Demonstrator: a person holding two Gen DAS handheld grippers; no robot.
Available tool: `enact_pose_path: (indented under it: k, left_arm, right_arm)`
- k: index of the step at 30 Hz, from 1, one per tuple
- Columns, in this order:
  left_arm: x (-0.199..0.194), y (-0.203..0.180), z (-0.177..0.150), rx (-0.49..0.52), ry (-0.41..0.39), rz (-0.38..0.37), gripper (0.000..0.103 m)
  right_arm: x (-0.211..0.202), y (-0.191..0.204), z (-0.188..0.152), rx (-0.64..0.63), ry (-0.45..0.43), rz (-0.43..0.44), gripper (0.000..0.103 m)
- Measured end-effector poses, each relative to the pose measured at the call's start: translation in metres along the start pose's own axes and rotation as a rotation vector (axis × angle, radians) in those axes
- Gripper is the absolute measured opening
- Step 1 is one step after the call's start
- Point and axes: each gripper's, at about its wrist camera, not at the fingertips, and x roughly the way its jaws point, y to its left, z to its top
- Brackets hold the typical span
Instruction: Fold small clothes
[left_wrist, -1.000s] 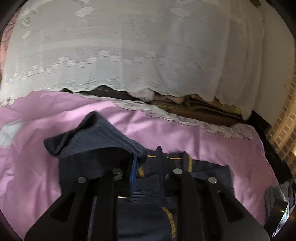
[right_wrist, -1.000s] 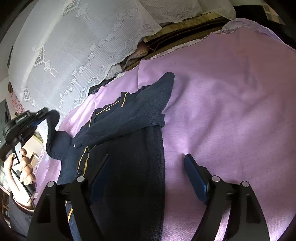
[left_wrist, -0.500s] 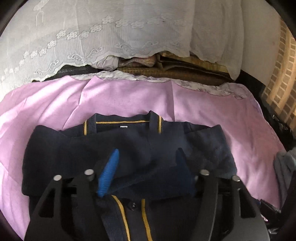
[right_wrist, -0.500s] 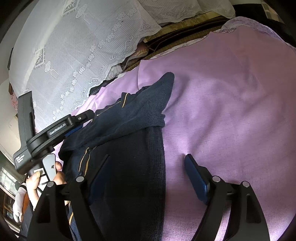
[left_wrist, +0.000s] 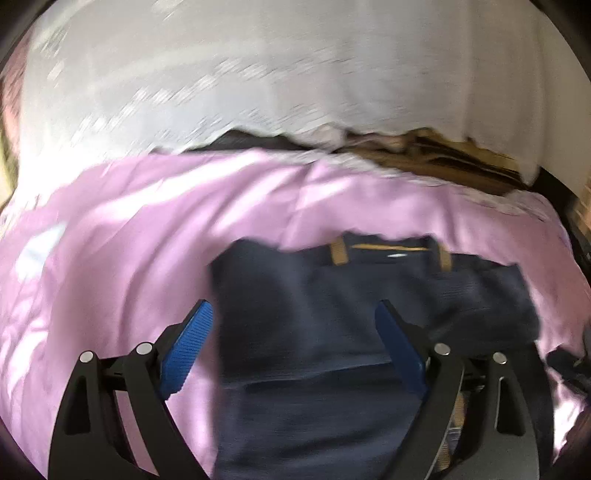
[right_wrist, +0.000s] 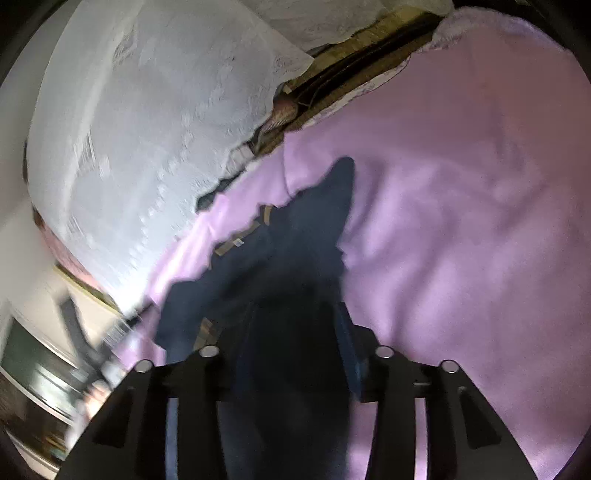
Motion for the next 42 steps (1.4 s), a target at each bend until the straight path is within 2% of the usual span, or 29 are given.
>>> enact_pose_path:
  k: [2,3,6,9,12,15,17,18,19,20,22,25,27,29,30,34,37,39,41,42]
  left_arm:
    - [0.016,0.019,-0.004,-0.055,0.043,0.013,0.087]
    - [0.022,0.026,-0.007,-0.075,0.066,0.014,0.087]
    - [0.056,0.047,-0.018,-0.142,0.189,-0.026,0.089]
    - [0.053,0.051,-0.018,-0.155,0.18,-0.037,0.09]
    - [0.052,0.048,-0.019,-0.133,0.176,-0.029,0.09]
    - [0.054,0.05,-0.019,-0.141,0.179,-0.044,0.092]
    - [0.058,0.047,-0.018,-0.129,0.185,-0.037,0.094]
    - [0.057,0.046,-0.02,-0.123,0.185,-0.031,0.094]
    - [0.057,0.045,-0.02,-0.118,0.185,-0.026,0.094]
    - [0.056,0.046,-0.02,-0.121,0.185,-0.024,0.094]
    - [0.055,0.05,-0.02,-0.14,0.179,-0.025,0.094]
    - [0.049,0.058,-0.02,-0.179,0.148,-0.015,0.094]
    - [0.05,0.06,-0.02,-0.182,0.152,-0.016,0.094]
    - [0.056,0.057,-0.021,-0.166,0.184,-0.007,0.095]
    - [0.057,0.056,-0.02,-0.156,0.189,-0.001,0.095]
    - [0.042,0.065,-0.019,-0.188,0.145,-0.007,0.095]
    - [0.03,0.076,-0.014,-0.222,0.099,-0.007,0.095]
    - [0.032,0.072,-0.012,-0.176,0.101,0.026,0.095]
    - [0.048,0.059,-0.018,-0.09,0.167,0.095,0.097]
    - [0.054,0.056,-0.021,-0.065,0.19,0.107,0.099]
  right_arm:
    - [0.008,0.013,0.011,-0.005,0.013,0.032,0.041]
    - [0.015,0.025,0.018,-0.029,0.01,0.021,0.041]
    - [0.041,0.045,0.027,-0.043,0.047,0.014,0.041]
    - [0.079,0.059,0.031,-0.045,0.104,-0.036,0.041]
    - [0.114,0.059,0.029,-0.054,0.142,-0.141,0.039]
    - [0.128,0.066,0.021,-0.113,0.117,-0.207,0.04]
    - [0.135,0.076,0.016,-0.154,0.108,-0.23,0.047]
    - [0.138,0.079,0.015,-0.171,0.101,-0.238,0.044]
    - [0.142,0.084,0.012,-0.202,0.09,-0.231,0.021]
    - [0.143,0.082,0.011,-0.212,0.085,-0.22,0.006]
    - [0.132,0.076,0.006,-0.202,0.042,-0.167,0.005]
    - [0.105,0.075,0.01,-0.21,-0.033,-0.148,0.004]
    - [0.098,0.073,0.012,-0.22,-0.034,-0.188,0.004]
    - [0.111,0.059,0.007,-0.207,0.044,-0.231,0.004]
    - [0.113,0.052,0.007,-0.184,0.056,-0.223,0.004]
    - [0.104,0.06,0.006,-0.217,0.031,-0.246,0.004]
    - [0.088,0.058,0.011,-0.2,-0.05,-0.266,0.004]
    - [0.088,0.056,0.012,-0.209,-0.048,-0.274,0.004]
    - [0.104,0.054,0.01,-0.24,0.047,-0.289,0.005]
    - [0.103,0.053,0.011,-0.23,0.042,-0.284,0.004]
